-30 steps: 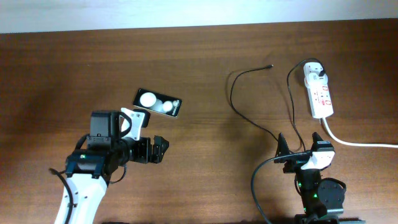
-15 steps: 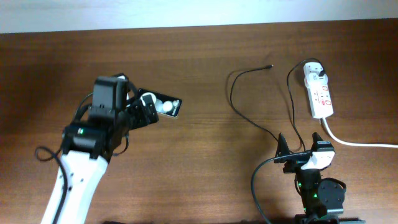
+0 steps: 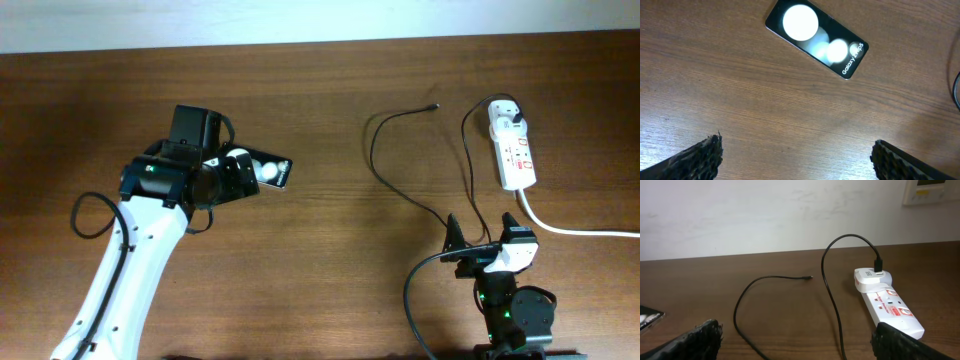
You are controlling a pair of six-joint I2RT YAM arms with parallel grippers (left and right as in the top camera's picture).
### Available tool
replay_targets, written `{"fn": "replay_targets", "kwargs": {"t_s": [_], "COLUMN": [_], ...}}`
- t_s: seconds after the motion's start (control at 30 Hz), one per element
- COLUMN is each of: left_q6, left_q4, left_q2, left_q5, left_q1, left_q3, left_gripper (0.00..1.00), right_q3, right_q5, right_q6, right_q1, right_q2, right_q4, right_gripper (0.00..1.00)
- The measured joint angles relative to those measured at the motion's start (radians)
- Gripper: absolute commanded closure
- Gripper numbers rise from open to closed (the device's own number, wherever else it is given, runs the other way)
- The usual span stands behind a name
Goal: Plug charger to phone and switch on socket
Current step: 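Move the left gripper forward over the black phone, then lower the left gripper and grasp the phone's bottom edge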
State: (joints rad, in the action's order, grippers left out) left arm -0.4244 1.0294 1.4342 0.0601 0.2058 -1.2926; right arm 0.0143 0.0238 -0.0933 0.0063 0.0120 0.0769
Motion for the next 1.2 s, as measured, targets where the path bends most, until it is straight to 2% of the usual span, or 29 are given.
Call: {"fn": "replay_targets", "kwargs": {"t_s": [0.1,0.23,0.4,0.47,0.57,0.73,0.83,1.03,1.2], "left_q6": [-0.019,-0.108,-0.155,-0.222,-0.368,-0.505,-0.528,-0.538,-0.538], "left_q4": [0.0,-0.003,-0.026,-0.032,-0.053,-0.213,-0.249,-0.256,-0.256], "left_q2": [0.0,0.013,0.216,0.291,0.311,0.311,0.333,0.536,0.543], "left_q5": [0.0,0.02,0.027,0.027,0.026,-0.01,-0.016,-0.056,-0.057], "left_q1": [0.0,0.0,0.0,0.0,0.0,0.0,0.0,0.0,0.0], "left_q3": [0.0,-0.001,-0.009,-0.009,-0.009,-0.01,-0.02,-0.049,-0.049], "left_gripper": [0.01,0.01,0.01,0.01,0.01,0.01,0.01,0.01,0.01], "right_q3": [0.0,0.0,0.0,0.0,0.0,0.0,0.0,0.0,0.0], "right_q5": [0.0,0.0,0.0,0.0,0.0,0.0,0.0,0.0,0.0], "right_q6": [0.0,0.0,0.0,0.0,0.001,0.0,0.0,0.0,0.0], "right_q1": [0.0,0.0,0.0,0.0,0.0,0.0,0.0,0.0,0.0], "right_q2": [0.0,0.0,0.0,0.0,0.0,0.0,0.0,0.0,0.0], "right_q4": [0.0,0.0,0.0,0.0,0.0,0.0,0.0,0.0,0.0], "right_gripper": [0.01,0.01,0.01,0.01,0.01,0.01,0.01,0.01,0.01]}}
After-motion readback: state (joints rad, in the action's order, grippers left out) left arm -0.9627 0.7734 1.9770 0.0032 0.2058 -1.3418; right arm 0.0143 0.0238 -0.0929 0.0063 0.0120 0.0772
